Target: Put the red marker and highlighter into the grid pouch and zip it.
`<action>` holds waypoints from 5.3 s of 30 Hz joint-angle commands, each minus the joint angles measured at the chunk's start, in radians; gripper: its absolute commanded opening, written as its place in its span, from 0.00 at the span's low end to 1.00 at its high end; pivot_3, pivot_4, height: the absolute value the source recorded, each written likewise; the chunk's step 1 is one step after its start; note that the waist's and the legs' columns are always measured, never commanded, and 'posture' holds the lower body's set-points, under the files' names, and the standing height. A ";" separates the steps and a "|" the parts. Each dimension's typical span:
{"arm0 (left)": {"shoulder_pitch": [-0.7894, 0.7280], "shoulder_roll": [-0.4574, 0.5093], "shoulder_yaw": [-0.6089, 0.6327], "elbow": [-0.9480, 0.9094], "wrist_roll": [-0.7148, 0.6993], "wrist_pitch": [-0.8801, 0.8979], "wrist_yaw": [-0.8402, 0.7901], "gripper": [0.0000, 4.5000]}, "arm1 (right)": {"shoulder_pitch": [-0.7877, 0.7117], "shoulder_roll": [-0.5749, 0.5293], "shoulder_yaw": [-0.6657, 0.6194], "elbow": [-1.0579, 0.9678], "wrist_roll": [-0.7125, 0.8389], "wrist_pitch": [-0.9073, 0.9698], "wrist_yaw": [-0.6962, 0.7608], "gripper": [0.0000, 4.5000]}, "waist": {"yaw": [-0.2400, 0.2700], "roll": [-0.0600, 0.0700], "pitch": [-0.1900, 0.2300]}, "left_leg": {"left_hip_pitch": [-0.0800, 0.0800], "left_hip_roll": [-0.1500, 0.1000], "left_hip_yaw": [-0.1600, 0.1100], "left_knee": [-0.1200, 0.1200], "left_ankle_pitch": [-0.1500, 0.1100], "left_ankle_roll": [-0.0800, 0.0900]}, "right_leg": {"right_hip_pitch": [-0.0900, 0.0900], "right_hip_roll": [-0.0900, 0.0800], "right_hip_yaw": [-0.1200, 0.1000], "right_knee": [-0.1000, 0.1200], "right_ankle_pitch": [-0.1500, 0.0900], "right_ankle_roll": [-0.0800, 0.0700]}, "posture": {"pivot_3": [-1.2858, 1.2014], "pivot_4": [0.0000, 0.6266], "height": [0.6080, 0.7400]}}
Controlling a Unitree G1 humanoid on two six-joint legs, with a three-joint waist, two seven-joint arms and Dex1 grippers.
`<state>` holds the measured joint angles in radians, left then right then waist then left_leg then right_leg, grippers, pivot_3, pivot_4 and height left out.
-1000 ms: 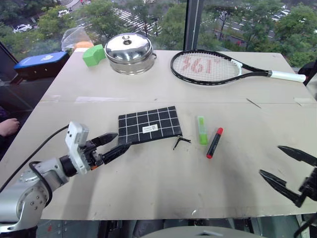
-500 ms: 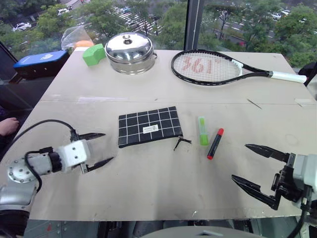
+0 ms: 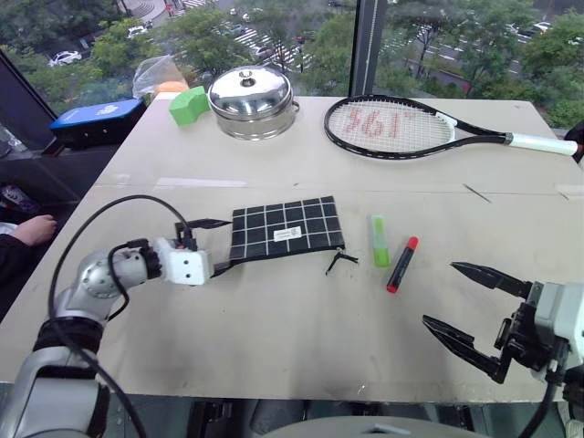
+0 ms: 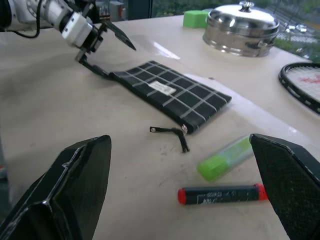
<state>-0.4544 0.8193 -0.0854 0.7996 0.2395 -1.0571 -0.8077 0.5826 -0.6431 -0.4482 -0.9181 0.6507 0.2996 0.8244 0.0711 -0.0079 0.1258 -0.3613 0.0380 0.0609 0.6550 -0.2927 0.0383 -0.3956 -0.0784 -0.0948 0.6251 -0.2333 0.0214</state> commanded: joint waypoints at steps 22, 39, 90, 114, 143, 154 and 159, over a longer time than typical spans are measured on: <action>-0.083 -0.162 -0.113 -0.068 -0.022 0.175 0.019 0.55 | 0.078 0.037 0.039 -0.105 -0.029 -0.015 -0.121 1.00 | -0.003 -0.009 -0.003 | -0.002 0.000 0.001 0.001 -0.001 0.003 | 0.000 0.000 0.001 0.000 -0.001 0.003 | 0.52 0.24 1.00; -0.218 -0.199 -0.215 0.128 0.090 0.217 0.068 0.26 | 0.133 0.074 0.075 -0.129 -0.081 -0.059 -0.153 1.00 | -0.005 -0.012 -0.003 | -0.002 0.000 0.001 0.005 -0.001 0.003 | 0.000 0.001 0.001 0.001 -0.002 0.001 | 0.52 0.24 1.00; 0.054 -0.170 -0.024 -0.847 -0.401 1.235 -0.195 0.00 | -0.939 0.468 0.387 0.376 -0.028 0.871 -0.856 0.01 | -0.059 -0.012 0.001 | -0.018 0.001 -0.005 0.014 -0.002 0.003 | -0.008 0.005 0.002 0.002 0.003 0.000 | 0.52 0.24 1.00; 0.010 -0.239 -0.054 -0.908 -0.397 1.341 -0.127 0.00 | -1.045 0.513 0.494 0.393 -0.111 0.954 -0.814 0.01 | -0.059 -0.012 0.001 | -0.018 0.001 -0.005 0.014 -0.002 0.003 | -0.008 0.005 0.001 0.002 0.003 0.000 | 0.52 0.24 1.00; 0.032 -0.203 -0.100 -0.905 -0.429 1.333 -0.258 0.00 | -1.030 0.315 0.490 0.357 -0.122 1.021 -0.629 0.01 | -0.060 -0.011 0.001 | -0.018 0.001 -0.004 0.014 -0.002 0.003 | -0.008 0.006 0.001 0.001 0.003 -0.001 | 0.52 0.24 1.00; 0.023 -0.215 -0.130 -0.972 -0.523 1.536 -0.312 0.00 | -1.025 0.279 0.466 0.287 -0.119 1.101 -0.617 0.01 | -0.059 -0.011 0.001 | -0.018 0.001 -0.005 0.014 -0.002 0.003 | -0.008 0.006 0.001 0.001 0.003 0.000 | 0.52 0.24 1.00; 0.002 -0.256 -0.122 -0.979 -0.551 1.618 -0.272 0.00 | -1.027 0.259 0.496 0.266 -0.133 1.116 -0.618 0.01 | -0.058 -0.012 0.001 | -0.018 0.001 -0.005 0.014 -0.002 0.004 | -0.008 0.006 0.001 0.001 0.003 0.000 | 0.52 0.24 1.00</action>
<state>-0.4294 0.5732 -0.2099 -0.1310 -0.2820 0.5439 -1.0894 -0.4363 -0.3794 0.0389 -0.6030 0.5139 1.4150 0.1968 0.0133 -0.0195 0.1271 -0.3795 0.0386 0.0562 0.6688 -0.2950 0.0419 -0.4039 -0.0728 -0.0934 0.6264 -0.2306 0.0210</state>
